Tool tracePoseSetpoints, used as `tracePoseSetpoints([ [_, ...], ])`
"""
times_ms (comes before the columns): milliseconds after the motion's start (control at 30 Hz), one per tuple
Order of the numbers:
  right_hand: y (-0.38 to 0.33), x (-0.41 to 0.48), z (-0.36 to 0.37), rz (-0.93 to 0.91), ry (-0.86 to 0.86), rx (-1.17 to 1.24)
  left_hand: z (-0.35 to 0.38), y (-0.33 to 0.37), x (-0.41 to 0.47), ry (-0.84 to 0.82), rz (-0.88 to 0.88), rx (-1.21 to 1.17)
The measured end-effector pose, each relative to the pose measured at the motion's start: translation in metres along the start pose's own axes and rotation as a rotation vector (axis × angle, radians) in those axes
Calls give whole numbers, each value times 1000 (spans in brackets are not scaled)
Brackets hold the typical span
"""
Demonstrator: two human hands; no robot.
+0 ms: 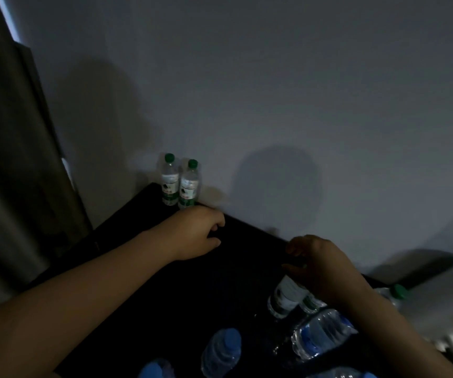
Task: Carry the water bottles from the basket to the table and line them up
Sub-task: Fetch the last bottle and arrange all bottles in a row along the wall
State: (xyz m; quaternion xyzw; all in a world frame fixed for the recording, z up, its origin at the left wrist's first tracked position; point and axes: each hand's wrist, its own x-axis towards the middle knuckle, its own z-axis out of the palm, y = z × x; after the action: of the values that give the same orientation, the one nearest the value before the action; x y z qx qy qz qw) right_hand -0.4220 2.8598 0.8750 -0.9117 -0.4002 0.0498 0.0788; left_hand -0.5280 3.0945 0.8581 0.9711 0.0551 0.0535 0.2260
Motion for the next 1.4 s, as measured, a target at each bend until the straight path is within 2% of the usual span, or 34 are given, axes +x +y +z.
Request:
tracePoseSetpoints([
  [300, 90, -21, -4, 134, -7, 42, 45, 61, 49, -136, 62, 20],
  [600, 165, -11, 27, 258, -21, 83, 108, 99, 104, -284, 69, 51],
  [1033, 194, 11, 68, 269, -63, 134, 160, 127, 128, -423, 118, 91],
  [1400, 190, 16, 80, 306, 0, 201, 172, 120, 131, -394, 111, 149],
])
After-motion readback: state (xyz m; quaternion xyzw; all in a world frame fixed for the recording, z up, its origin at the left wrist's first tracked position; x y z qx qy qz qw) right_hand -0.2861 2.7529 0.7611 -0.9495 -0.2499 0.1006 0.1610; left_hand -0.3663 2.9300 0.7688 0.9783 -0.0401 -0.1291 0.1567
